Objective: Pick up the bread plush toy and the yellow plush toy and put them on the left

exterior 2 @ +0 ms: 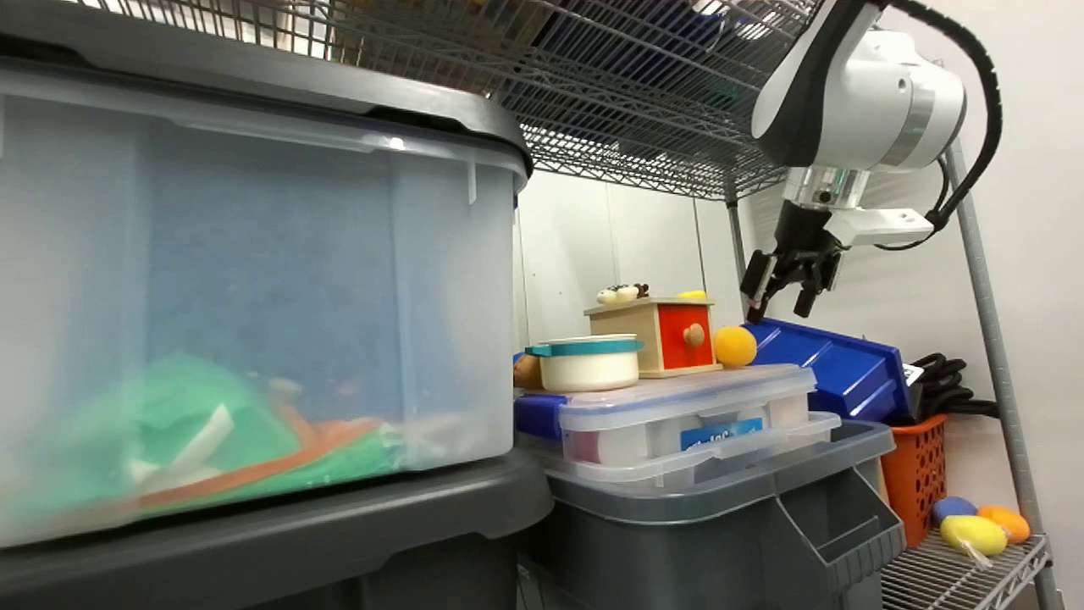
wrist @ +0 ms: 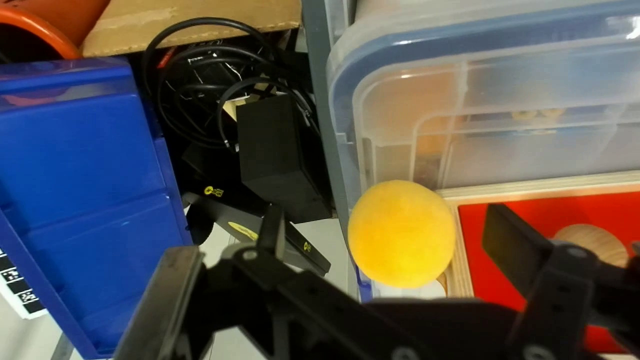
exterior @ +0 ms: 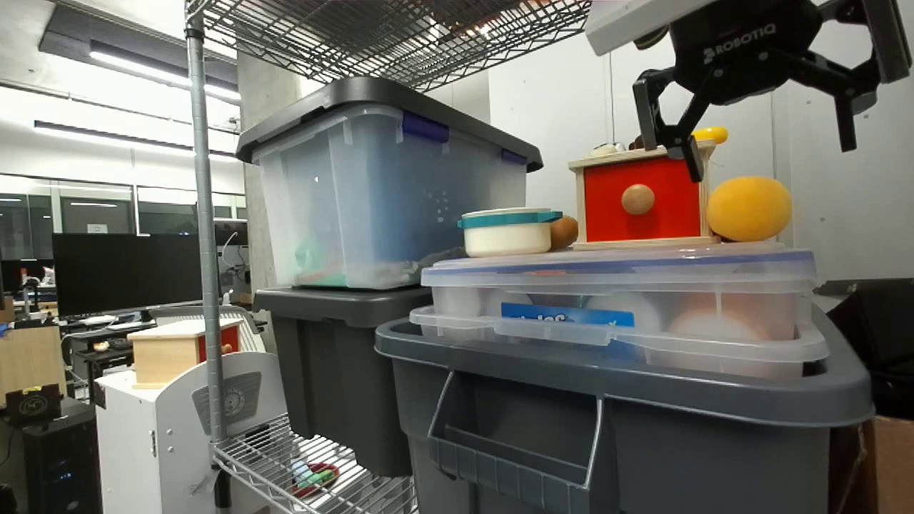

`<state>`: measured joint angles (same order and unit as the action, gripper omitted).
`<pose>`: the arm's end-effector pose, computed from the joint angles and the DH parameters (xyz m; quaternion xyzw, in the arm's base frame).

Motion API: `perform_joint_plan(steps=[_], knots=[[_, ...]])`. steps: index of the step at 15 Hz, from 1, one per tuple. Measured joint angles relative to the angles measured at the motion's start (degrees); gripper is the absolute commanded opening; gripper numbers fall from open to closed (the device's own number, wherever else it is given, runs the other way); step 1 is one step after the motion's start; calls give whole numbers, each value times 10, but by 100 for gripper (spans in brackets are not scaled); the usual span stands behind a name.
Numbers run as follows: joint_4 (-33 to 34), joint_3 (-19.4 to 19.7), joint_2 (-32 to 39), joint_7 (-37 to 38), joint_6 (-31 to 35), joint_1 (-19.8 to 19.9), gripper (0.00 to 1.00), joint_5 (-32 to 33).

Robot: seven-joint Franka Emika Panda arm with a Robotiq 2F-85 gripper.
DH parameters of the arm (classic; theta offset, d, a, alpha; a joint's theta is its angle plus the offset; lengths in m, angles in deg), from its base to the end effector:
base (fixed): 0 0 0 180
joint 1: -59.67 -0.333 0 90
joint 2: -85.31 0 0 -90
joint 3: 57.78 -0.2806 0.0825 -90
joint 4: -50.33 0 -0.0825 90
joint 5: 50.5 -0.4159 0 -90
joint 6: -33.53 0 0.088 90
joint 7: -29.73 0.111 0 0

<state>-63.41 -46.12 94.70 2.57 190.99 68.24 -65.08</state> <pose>0.6125 -0.2320 0.3975 0.9524 -0.0339 0.2974 0.0584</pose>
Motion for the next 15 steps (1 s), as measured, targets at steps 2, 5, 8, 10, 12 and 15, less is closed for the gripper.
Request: perform_joint_plan(steps=[2,5,8,10,12,15], knots=[[12,-2,16,-12,0,0,100,-12],[33,-4,42,-25,-1,0,100,-25],[58,-6,71,-30,-2,0,100,-29],[74,-7,88,-31,-2,0,100,-29],[87,-14,99,-29,-2,7,100,-27],[103,-52,108,-29,-5,42,100,-25]])
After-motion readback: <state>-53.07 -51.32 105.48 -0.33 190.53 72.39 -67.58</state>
